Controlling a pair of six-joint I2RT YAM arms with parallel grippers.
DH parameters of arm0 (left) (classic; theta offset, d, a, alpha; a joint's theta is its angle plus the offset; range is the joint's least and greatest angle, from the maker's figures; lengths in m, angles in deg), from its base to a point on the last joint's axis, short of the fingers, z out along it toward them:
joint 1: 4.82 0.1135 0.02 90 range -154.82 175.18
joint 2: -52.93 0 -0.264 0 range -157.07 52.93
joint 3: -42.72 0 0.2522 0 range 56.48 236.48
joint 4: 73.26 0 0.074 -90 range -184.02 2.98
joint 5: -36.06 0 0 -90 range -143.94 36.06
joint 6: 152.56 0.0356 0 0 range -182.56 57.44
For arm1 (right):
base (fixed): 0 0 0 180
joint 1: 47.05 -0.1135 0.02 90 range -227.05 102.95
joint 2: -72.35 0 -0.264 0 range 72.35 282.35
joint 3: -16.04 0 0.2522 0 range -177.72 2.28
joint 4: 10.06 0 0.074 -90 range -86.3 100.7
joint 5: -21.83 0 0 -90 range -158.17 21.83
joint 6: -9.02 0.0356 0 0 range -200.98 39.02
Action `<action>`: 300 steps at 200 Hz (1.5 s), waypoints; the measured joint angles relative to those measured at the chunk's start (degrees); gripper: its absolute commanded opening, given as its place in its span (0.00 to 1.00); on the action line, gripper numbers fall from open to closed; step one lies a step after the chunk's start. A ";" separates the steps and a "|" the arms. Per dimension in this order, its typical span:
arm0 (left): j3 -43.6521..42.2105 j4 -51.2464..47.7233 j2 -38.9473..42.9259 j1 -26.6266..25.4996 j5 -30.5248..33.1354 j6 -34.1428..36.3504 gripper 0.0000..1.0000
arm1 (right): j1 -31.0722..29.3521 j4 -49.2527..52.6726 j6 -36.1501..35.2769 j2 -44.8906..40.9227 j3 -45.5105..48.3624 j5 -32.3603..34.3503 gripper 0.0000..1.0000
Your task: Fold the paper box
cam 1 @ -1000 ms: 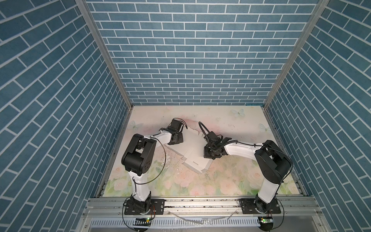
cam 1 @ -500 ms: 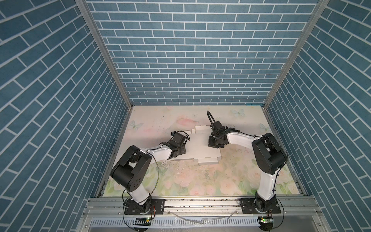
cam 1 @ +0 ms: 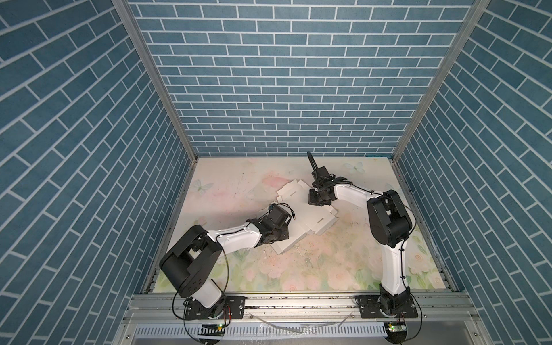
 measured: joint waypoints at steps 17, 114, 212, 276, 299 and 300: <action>3.91 -3.82 2.27 1.38 0.55 3.08 0.00 | 0.00 -0.57 -0.09 -4.55 3.76 -0.09 0.11; 9.18 -9.14 -3.54 7.21 4.68 19.06 0.00 | -0.96 -1.75 1.60 -23.78 20.94 1.75 0.01; 2.99 -7.48 -4.98 7.43 4.55 18.49 0.00 | -0.90 -4.55 2.05 -8.59 14.93 1.09 0.01; 0.28 -4.42 -3.72 4.28 5.22 13.16 0.00 | -0.72 -4.61 1.70 -2.12 6.80 -0.24 0.01; -0.02 -3.52 -3.72 0.74 5.40 10.16 0.00 | -0.44 -4.57 1.36 -0.46 4.50 -0.94 0.01; -0.02 -3.43 -3.72 0.59 5.38 9.92 0.00 | -0.44 -4.57 1.36 -0.42 4.44 -0.96 0.01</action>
